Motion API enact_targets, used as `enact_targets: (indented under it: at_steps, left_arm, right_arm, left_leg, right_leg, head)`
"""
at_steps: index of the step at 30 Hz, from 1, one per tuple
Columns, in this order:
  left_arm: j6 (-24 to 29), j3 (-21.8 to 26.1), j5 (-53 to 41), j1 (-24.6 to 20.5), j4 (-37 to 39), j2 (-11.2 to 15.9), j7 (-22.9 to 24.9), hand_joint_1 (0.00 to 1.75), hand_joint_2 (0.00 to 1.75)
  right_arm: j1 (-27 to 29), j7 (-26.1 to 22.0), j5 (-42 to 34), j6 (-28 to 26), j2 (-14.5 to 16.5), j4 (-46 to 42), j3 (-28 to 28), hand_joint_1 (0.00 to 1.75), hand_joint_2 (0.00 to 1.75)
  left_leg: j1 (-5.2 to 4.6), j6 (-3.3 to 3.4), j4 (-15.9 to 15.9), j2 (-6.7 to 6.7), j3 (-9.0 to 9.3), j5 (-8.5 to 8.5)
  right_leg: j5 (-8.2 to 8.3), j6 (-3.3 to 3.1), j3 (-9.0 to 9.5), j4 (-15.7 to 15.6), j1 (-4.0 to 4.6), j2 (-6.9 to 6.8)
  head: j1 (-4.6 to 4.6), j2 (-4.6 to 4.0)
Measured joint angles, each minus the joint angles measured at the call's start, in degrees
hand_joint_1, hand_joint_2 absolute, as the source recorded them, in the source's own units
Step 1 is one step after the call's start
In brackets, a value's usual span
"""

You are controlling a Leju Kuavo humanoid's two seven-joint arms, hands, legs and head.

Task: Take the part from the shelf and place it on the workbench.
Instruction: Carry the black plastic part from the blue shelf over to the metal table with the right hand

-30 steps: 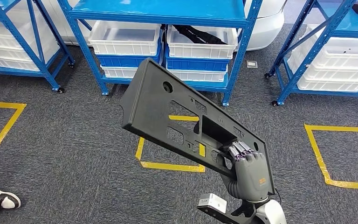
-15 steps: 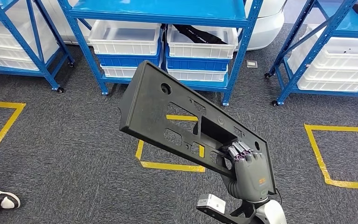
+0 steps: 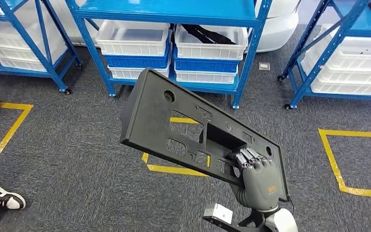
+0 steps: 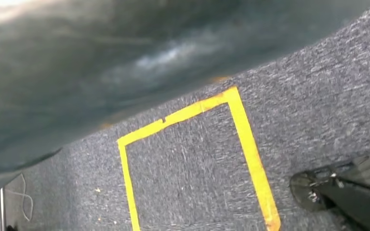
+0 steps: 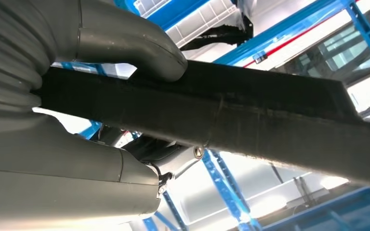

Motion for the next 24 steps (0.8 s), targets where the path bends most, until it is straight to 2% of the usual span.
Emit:
enact_targets:
  at_steps: [2, 3, 4, 6, 7, 8, 9, 10, 12, 13, 14, 17, 18, 19, 22, 23, 24]
  left_arm:
    - [0.0, 0.1, -0.2, 0.2, 0.0, 0.0, 0.0, 0.0, 0.0]
    - [0.0, 0.2, -0.3, 0.3, 0.0, 0.0, 0.0, 0.0, 0.0]
    - [0.0, 0.3, -0.4, 0.3, 0.1, 0.0, 0.0, 0.0, 0.0]
    - [0.0, 0.4, -0.5, 0.4, 0.1, 0.0, 0.0, 0.0, 0.0]
    - [0.0, 0.4, -0.5, 0.4, 0.1, 0.0, 0.0, 0.0, 0.0]
    - [0.0, 0.4, -0.5, 0.4, 0.1, 0.0, 0.0, 0.0, 0.0]
    - [0.0, 0.4, -0.5, 0.4, 0.1, 0.1, 0.0, 0.0, 0.0]
    - [0.0, 0.4, -0.5, 0.4, 0.1, 0.1, 0.0, 0.0, 0.0]
    - [0.0, 0.4, -0.5, 0.4, 0.1, 0.1, 0.0, 0.0, 0.0]
    - [0.0, 0.4, -0.5, 0.3, 0.1, 0.1, 0.0, 0.0, 0.0]
    - [0.0, 0.4, -0.5, 0.3, 0.1, 0.1, 0.0, 0.0, 0.0]
    - [0.0, 0.4, -0.6, 0.2, 0.1, 0.0, 0.0, 0.0, 0.0]
    - [0.0, 0.4, -0.6, 0.2, 0.1, 0.0, 0.0, 0.0, 0.0]
    - [0.0, 0.4, -0.6, 0.2, 0.1, 0.0, 0.0, 0.0, 0.0]
    - [0.1, 0.4, -0.7, 0.1, 0.1, 0.0, 0.0, 0.0, 0.0]
    - [0.1, 0.4, -0.7, 0.0, 0.1, 0.0, 0.0, 0.0, 0.0]
    - [0.1, 0.4, -0.8, 0.0, 0.1, 0.0, 0.0, 0.0, 0.0]
  right_arm:
    - [0.1, 0.0, 0.0, 0.0, 0.0, 0.0, 0.0, 1.75, 1.75]
    - [0.1, 0.1, 0.0, 0.0, 0.0, 0.0, 0.0, 1.75, 1.75]
    - [0.1, 0.1, 0.0, 0.0, 0.0, 0.0, 0.0, 1.75, 1.75]
    - [0.2, 0.1, 0.0, 0.0, 0.0, 0.0, 0.0, 1.75, 1.75]
    - [0.3, 0.2, 0.0, 0.0, 0.0, 0.0, 0.0, 1.75, 1.75]
    - [0.4, 0.2, 0.0, 0.0, 0.0, 0.0, 0.0, 1.75, 1.75]
    - [0.5, 0.3, 0.0, 0.0, -0.1, 0.0, 0.0, 1.75, 1.75]
    - [0.5, 0.3, 0.0, 0.0, -0.1, 0.0, 0.0, 1.75, 1.75]
    - [0.5, 0.3, 0.0, 0.0, -0.1, 0.0, 0.0, 1.75, 1.75]
    - [0.5, 0.3, 0.0, 0.0, -0.1, 0.0, 0.0, 1.75, 1.75]
    - [0.5, 0.4, 0.0, 0.0, -0.1, 0.0, 0.0, 1.75, 1.75]
    - [0.5, 0.4, 0.0, 0.0, -0.1, -0.1, 0.0, 1.75, 1.75]
    - [0.5, 0.4, 0.0, 0.0, -0.2, -0.2, 0.0, 1.75, 1.75]
    - [0.5, 0.5, -0.1, 0.0, -0.3, -0.3, 0.0, 1.75, 1.75]
    - [0.6, 0.6, -0.3, 0.0, -0.7, -0.5, -0.1, 1.75, 1.75]
    - [0.6, 0.7, -0.4, 0.0, -0.8, -0.5, -0.1, 1.75, 1.75]
    - [0.6, 0.7, -0.5, 0.1, -1.0, -0.5, -0.1, 1.75, 1.75]
  left_leg:
    - [0.33, -0.51, 0.3, 0.06, -0.03, -0.13]
    - [0.46, -0.68, 1.5, 0.22, -0.44, -1.21]
    - [0.54, -0.78, 3.9, 0.39, -1.28, -3.13]
    - [0.46, -0.7, 11.4, 0.67, -3.79, -8.37]
    - [0.42, -0.59, 15.1, 0.67, -4.87, -10.31]
    - [0.39, -0.41, 17.2, 0.68, -5.18, -11.21]
    - [0.35, -0.17, 17.4, 0.69, -4.51, -11.06]
    - [0.27, 0.16, 15.0, 0.75, -2.7, -9.87]
    - [-0.04, 0.8, 7.8, 1.21, 1.81, -7.56]
    - [-0.25, 1.01, 5.1, 1.42, 3.25, -7.04]
    - [-0.48, 1.12, 3.9, 1.54, 3.84, -7.04]
    - [-0.84, 1.63, 3.3, 1.14, 3.71, -6.98]
    - [-0.81, 1.96, 3.1, 0.99, 3.7, -6.83]
    - [-0.7, 2.31, 2.8, 0.85, 3.65, -6.66]
    - [-0.79, 3.02, 2.8, 0.37, 3.12, -6.32]
    - [-0.87, 3.13, 2.8, 0.16, 2.95, -6.22]
    - [-0.94, 3.18, 2.8, -0.06, 2.83, -6.1]
  right_leg:
    - [0.65, -1.22, -0.23, 0.3, 0.05, -0.15]
    - [0.92, -1.65, -0.31, 0.4, 0.08, -0.24]
    - [1.14, -2.01, -0.35, 0.4, 0.1, -0.35]
    - [1.45, -2.46, -0.44, 0.5, 0.43, -0.5]
    - [1.55, -2.58, -0.51, 0.5, 0.61, -0.6]
    - [1.62, -2.66, -0.6, 0.6, 0.78, -0.72]
    - [1.64, -2.69, -0.62, 0.6, 0.92, -0.83]
    - [1.61, -2.69, -0.54, 0.6, 1.0, -0.92]
    - [1.41, -2.48, -0.41, 0.7, 1.28, -1.07]
    - [1.31, -2.3, -0.47, 0.8, 1.42, -1.13]
    - [1.25, -2.06, -0.59, 0.8, 1.54, -1.22]
    - [1.11, -1.2, -0.83, 0.8, 1.4, -1.44]
    - [0.49, -1.04, -1.28, 1.6, 1.33, -1.3]
    - [-0.64, -1.09, -2.27, 3.6, 1.32, -1.07]
    - [-5.12, -1.66, -7.61, 14.3, 1.27, -0.42]
    - [-5.72, -1.56, -8.78, 16.5, 1.27, -0.34]
    - [-5.47, -1.26, -8.9, 16.7, 1.27, -0.3]
  head:
    - [-0.21, 0.0]
    - [-0.29, 0.0]
    - [-0.35, 0.0]
    - [-0.46, 0.0]
    - [-0.48, 0.0]
    - [-0.47, 0.0]
    - [-0.47, 0.0]
    - [-0.47, 0.0]
    - [-0.47, 0.0]
    - [-0.45, 0.0]
    - [-0.42, 0.0]
    - [-0.41, 0.0]
    - [-0.4, 0.0]
    - [-0.35, 0.0]
    - [-0.32, 0.0]
    - [-0.34, 0.0]
    - [-0.32, 0.0]
